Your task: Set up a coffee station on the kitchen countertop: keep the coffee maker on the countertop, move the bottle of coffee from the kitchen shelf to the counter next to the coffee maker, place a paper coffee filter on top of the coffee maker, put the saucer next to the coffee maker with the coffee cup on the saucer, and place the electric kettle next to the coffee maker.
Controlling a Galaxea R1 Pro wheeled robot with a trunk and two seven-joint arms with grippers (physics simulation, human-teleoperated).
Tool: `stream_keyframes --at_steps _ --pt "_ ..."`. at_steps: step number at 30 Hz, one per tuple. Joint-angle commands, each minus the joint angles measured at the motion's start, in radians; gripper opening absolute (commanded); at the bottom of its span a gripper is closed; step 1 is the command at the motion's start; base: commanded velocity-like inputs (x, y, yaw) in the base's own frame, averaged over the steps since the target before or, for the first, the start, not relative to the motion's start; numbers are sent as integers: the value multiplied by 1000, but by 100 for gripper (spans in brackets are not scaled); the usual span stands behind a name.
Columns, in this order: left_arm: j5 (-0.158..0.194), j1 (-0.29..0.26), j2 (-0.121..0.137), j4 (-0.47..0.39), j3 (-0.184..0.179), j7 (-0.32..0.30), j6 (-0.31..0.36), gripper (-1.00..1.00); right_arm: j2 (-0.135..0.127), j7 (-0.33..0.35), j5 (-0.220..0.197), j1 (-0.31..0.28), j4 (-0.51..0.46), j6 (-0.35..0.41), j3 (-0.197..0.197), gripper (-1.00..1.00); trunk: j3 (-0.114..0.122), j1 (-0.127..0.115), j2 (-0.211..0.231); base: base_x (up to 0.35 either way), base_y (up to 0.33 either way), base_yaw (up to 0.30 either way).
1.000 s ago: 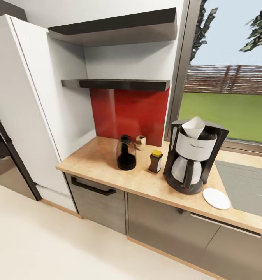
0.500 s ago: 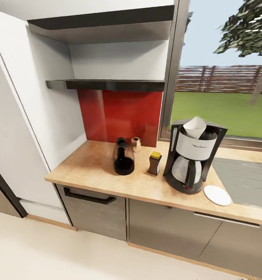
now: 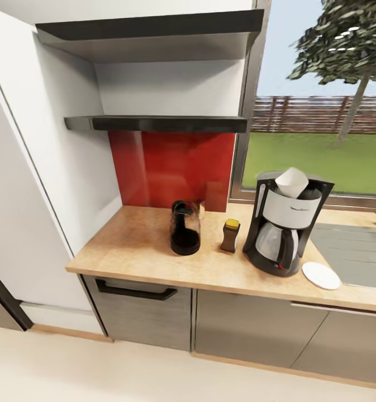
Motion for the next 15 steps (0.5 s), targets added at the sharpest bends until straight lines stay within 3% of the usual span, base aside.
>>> stream_keyframes --at_steps 1,8,15 --pt "10 -1 0 1 -2 -3 -3 100 0 3 7 -1 0 -2 -8 100 -2 1 -2 1 334 -244" --pt "10 -1 0 1 -4 -3 -2 100 0 2 8 -1 0 -2 -8 100 0 1 -2 0 334 -249" --pt "10 -1 0 1 -9 -3 -2 100 0 1 13 -1 0 -5 -7 100 0 1 -2 0 334 -54"
